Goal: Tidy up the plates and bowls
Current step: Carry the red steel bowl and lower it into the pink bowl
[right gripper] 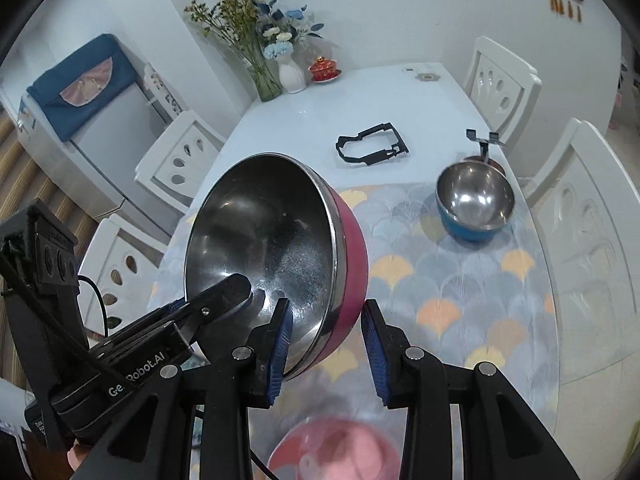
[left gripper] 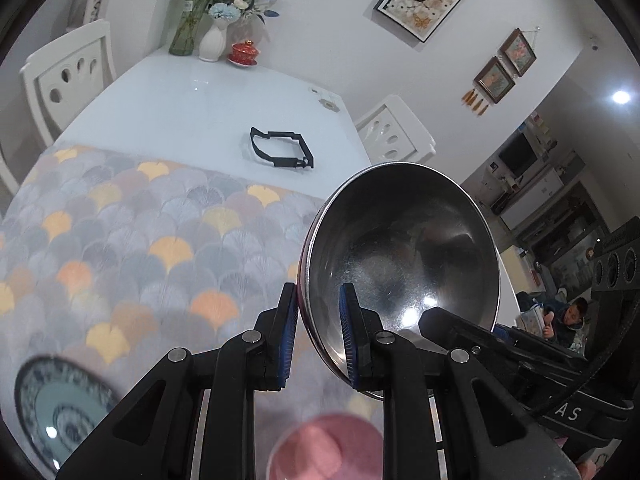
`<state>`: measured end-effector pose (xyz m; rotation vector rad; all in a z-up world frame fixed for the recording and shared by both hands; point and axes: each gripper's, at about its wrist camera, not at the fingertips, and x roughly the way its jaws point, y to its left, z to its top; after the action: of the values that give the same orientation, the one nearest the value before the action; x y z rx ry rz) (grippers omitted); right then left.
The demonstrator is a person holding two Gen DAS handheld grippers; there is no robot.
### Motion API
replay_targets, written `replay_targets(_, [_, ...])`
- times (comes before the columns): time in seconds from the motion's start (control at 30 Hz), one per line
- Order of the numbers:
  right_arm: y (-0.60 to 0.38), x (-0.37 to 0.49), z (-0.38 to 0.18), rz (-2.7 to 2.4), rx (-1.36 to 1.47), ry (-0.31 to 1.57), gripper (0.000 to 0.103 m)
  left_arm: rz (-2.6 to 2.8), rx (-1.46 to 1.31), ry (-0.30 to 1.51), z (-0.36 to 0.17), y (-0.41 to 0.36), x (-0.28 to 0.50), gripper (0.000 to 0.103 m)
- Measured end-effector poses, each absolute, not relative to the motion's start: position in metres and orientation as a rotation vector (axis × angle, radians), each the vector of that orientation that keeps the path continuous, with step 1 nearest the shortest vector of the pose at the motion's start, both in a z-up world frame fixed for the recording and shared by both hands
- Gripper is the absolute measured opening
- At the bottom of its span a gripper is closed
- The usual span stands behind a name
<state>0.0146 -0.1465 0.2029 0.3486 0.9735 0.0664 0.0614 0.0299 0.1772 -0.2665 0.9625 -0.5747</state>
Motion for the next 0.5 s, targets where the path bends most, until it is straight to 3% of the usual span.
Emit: replay_targets(0.5, [-0.129, -0.096, 0.171, 0.048, 0.433, 1.014, 0.035, -0.603, -0.195, 0.998, 0.168, 0.047, -0.038, 0.018])
